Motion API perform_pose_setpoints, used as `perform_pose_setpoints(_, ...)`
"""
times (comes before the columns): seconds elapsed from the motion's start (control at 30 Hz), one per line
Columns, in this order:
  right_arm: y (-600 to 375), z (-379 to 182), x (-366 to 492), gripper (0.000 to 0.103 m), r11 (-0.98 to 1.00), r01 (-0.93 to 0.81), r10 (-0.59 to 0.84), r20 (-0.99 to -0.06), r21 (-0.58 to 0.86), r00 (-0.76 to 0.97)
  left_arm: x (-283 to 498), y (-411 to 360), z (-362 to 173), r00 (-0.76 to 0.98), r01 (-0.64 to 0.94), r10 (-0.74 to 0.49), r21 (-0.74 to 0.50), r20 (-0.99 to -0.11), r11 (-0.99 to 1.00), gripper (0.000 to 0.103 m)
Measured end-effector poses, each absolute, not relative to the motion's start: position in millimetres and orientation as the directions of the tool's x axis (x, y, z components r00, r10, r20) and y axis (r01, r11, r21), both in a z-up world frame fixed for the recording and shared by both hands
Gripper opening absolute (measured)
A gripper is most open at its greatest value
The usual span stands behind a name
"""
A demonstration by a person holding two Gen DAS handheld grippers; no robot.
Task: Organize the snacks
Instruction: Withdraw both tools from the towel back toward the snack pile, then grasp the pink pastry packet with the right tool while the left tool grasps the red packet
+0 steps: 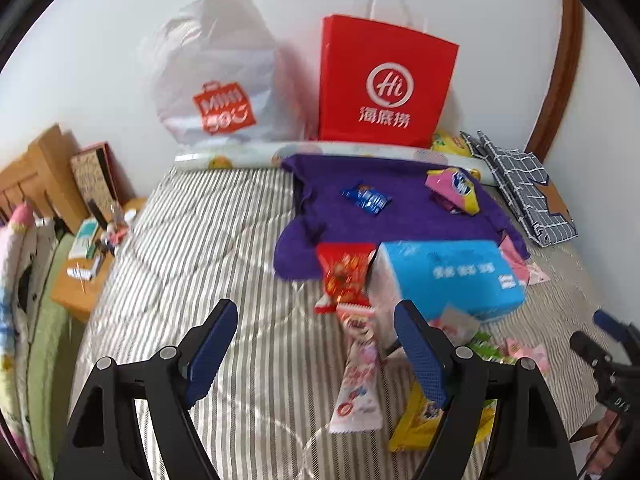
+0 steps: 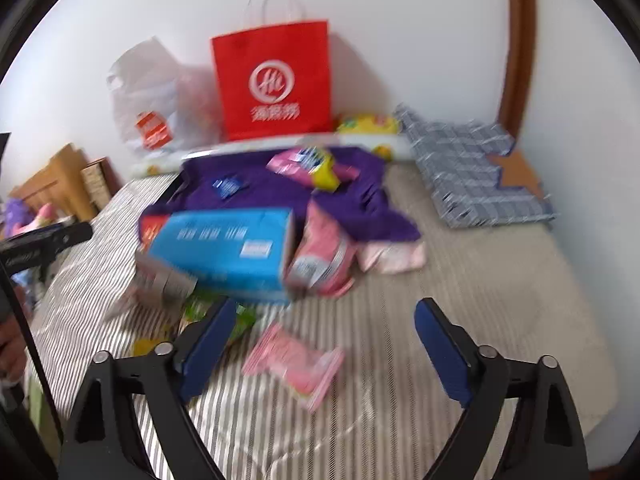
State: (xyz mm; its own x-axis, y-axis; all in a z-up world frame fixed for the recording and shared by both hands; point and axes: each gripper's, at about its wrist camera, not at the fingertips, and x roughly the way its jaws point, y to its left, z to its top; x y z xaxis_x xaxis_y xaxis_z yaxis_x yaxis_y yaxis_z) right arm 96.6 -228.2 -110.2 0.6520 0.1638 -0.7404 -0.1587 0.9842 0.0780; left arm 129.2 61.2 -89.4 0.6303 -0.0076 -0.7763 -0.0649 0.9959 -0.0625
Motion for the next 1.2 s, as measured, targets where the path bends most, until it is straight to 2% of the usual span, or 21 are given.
perform_pose_setpoints(0.1,-221.3,-124.2,89.8,0.075,0.974,-0.216,0.199,-0.745,0.075,0.637,125.4,67.5,-102.6,0.622,-0.087,-0.01,-0.082,-0.783,0.993,0.079)
perform_pose_setpoints(0.27,-202.5,-146.4,85.6,0.066,0.96,-0.279,0.171,-0.753,-0.017,0.635,120.6,72.4,-116.6,0.617,-0.093,-0.014,-0.091,-0.787,0.992,0.079)
perform_pose_setpoints(0.4,-197.2,-158.8,91.3,0.06,0.956,-0.291,0.157,-0.772,-0.038,0.616,119.2,74.4,-119.3,0.614,-0.087,-0.004,-0.073,-0.789,0.994,0.079)
perform_pose_setpoints(0.67,-189.3,-170.3,105.2,0.06,0.94,-0.325,0.12,-0.783,-0.109,0.61,119.3,81.5,-124.7,0.61,-0.097,0.002,-0.072,-0.792,0.993,0.079)
perform_pose_setpoints(1.07,-203.9,-178.0,104.8,0.065,0.932,-0.363,0.195,-0.835,-0.006,0.514,121.2,81.4,-129.5,0.602,-0.092,-0.008,-0.079,-0.798,0.993,0.079)
perform_pose_setpoints(1.2,-209.5,-176.7,94.0,0.066,0.938,-0.345,0.208,-0.828,0.018,0.521,121.4,78.9,-131.8,0.599,-0.088,-0.011,-0.079,-0.8,0.993,0.079)
